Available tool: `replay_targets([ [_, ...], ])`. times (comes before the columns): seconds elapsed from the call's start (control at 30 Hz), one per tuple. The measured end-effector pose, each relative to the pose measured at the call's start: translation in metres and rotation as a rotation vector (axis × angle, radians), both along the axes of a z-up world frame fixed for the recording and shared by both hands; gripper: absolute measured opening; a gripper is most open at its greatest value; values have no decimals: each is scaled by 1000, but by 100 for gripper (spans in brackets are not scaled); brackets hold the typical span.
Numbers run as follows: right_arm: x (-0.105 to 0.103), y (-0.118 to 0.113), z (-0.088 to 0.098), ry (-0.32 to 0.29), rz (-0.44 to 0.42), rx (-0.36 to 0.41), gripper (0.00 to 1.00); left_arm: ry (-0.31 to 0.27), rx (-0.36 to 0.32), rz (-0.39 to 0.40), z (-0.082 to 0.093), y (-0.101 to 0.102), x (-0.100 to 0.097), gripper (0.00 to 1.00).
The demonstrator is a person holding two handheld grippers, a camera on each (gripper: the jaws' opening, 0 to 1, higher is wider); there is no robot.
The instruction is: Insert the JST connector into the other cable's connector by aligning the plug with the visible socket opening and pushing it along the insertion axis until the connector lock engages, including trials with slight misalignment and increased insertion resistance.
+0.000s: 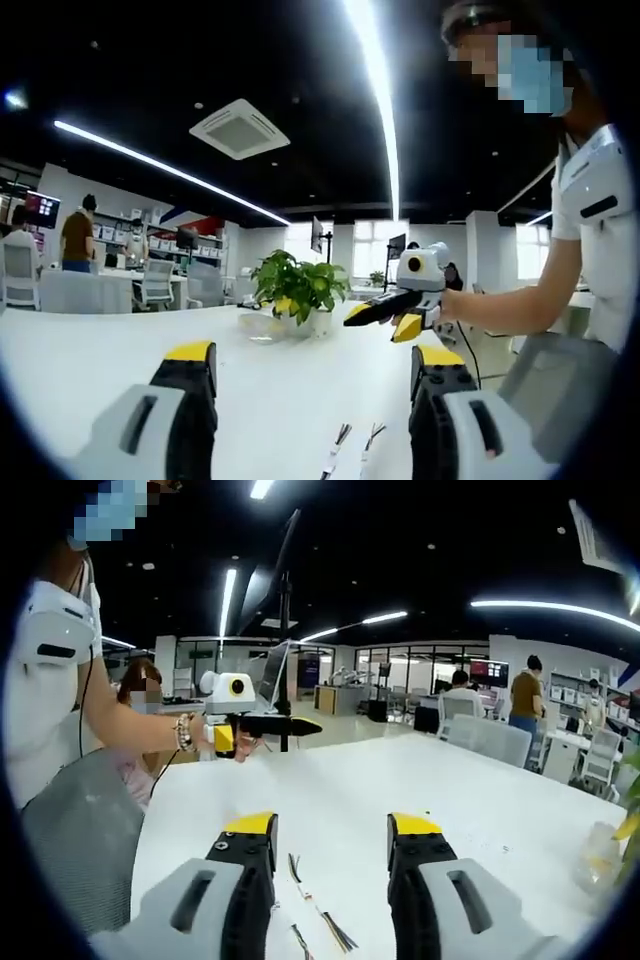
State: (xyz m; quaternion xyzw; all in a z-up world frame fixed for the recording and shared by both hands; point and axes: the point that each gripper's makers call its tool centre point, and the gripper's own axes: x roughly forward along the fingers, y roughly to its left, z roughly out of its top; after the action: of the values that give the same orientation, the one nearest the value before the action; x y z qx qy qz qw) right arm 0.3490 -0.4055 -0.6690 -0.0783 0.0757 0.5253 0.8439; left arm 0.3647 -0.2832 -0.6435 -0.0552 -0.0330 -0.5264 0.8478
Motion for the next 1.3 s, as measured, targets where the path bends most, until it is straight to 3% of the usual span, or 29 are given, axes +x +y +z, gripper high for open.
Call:
replay_targets([
  [0.33,4,11,-36,53,72,-70,39,59,103,-60,-45,-16,1,73],
  [0.77,-8,15,-105,162,135,-209,35,141,173,-123,-99,-39,2,66],
  [1.07,-4,24,-128,184,189,-294,33,178,218,-137,-123,-49,-3,64],
  [1.3,-3,24,-146,207,212,-335,33,175,313,-164,-147,-59,-12,61],
])
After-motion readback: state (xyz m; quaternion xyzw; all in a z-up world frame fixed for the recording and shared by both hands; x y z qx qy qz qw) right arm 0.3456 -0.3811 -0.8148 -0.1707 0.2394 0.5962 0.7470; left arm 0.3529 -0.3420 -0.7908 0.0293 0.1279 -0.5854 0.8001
